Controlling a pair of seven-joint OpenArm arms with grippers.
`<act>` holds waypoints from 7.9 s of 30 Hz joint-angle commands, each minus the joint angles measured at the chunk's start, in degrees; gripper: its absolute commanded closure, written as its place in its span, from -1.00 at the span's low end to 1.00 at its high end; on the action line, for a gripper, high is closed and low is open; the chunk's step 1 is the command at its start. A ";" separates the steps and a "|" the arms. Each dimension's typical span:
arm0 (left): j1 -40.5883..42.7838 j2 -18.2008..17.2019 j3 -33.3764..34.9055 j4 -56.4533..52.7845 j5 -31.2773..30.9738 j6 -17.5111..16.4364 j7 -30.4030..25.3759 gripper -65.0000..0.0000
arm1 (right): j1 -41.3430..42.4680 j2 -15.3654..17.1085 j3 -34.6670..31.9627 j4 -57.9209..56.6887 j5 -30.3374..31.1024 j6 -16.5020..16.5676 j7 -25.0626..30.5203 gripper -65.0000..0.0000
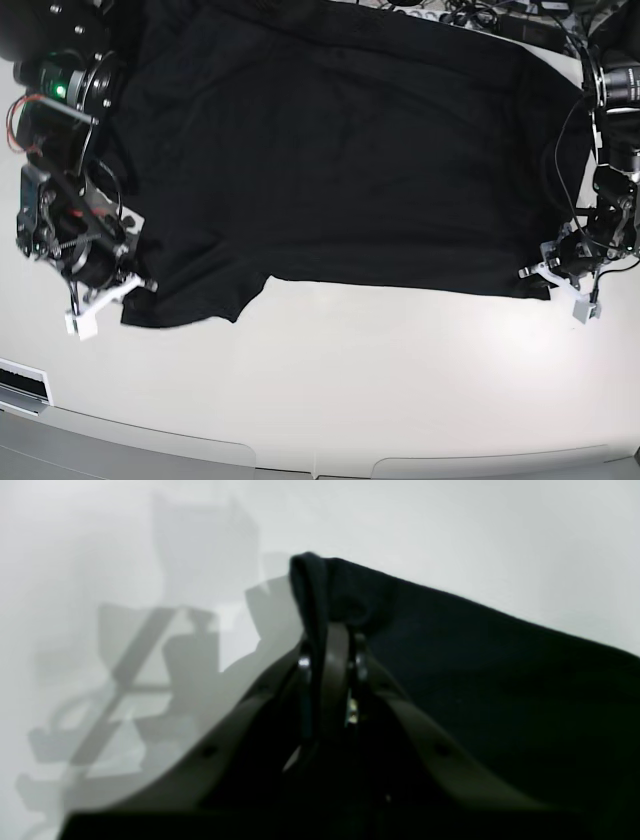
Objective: Layout the t-shirt on the table in an organized manner, then fold the t-shirt properly
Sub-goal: 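Grasp the hem corners with both grippers and lift them, then fold the hem over toward the collar edge with both grippers, then lower the folded edge and press it flat with the right gripper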
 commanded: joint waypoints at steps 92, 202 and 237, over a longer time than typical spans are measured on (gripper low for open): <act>-1.38 -12.44 -0.11 0.94 -34.23 -18.57 20.11 1.00 | -31.15 8.26 -9.18 67.38 33.81 0.45 -34.73 1.00; 9.90 -19.12 -0.11 0.94 -43.87 -18.57 25.86 0.01 | -43.21 -6.71 -4.83 72.00 12.90 -7.78 -26.51 0.06; 9.88 -19.10 -0.11 0.94 -44.28 -18.57 24.15 0.01 | -33.48 -9.01 -4.85 53.75 3.13 -9.46 -23.52 1.00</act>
